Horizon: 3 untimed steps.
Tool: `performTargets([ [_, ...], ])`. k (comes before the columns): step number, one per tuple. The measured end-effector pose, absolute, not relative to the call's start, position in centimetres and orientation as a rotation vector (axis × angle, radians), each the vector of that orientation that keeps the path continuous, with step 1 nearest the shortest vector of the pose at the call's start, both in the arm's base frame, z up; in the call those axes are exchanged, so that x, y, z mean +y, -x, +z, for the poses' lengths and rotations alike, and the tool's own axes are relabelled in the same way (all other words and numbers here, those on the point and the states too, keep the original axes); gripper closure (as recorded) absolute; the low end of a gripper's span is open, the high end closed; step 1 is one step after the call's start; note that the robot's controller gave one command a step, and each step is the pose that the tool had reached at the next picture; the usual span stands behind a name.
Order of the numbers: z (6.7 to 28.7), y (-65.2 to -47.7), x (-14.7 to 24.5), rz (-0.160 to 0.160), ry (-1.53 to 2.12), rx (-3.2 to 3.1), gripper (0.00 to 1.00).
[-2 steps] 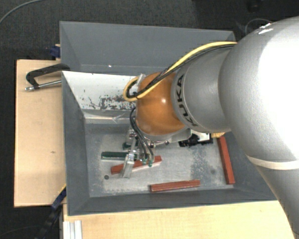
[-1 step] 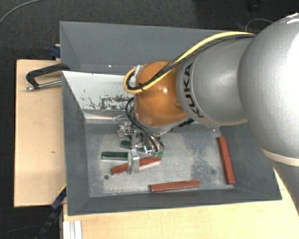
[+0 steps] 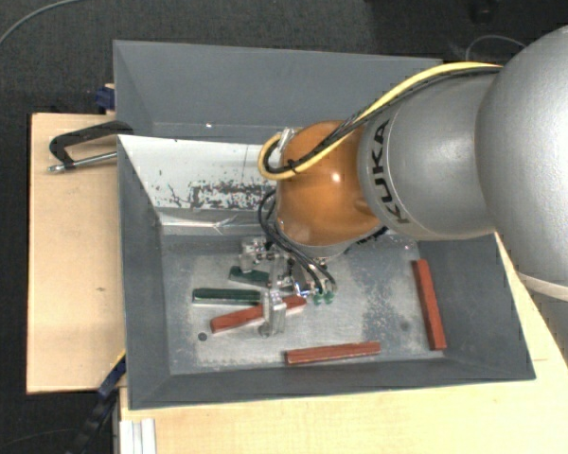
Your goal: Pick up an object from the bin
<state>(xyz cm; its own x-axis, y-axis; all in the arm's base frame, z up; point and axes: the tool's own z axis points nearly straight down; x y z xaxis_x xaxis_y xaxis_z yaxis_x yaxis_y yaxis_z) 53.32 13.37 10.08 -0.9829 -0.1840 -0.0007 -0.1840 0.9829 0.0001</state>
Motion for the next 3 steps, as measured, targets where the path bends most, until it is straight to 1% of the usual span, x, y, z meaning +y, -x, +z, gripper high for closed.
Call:
performTargets([
  [1,7.1,-51.1,13.7,0.002,0.471,3.102,0.00],
  [2,7.1,-49.6,15.3,0.004,0.501,3.102,0.00],
  [3,7.1,-49.7,15.2,0.003,0.497,3.101,1.00],
])
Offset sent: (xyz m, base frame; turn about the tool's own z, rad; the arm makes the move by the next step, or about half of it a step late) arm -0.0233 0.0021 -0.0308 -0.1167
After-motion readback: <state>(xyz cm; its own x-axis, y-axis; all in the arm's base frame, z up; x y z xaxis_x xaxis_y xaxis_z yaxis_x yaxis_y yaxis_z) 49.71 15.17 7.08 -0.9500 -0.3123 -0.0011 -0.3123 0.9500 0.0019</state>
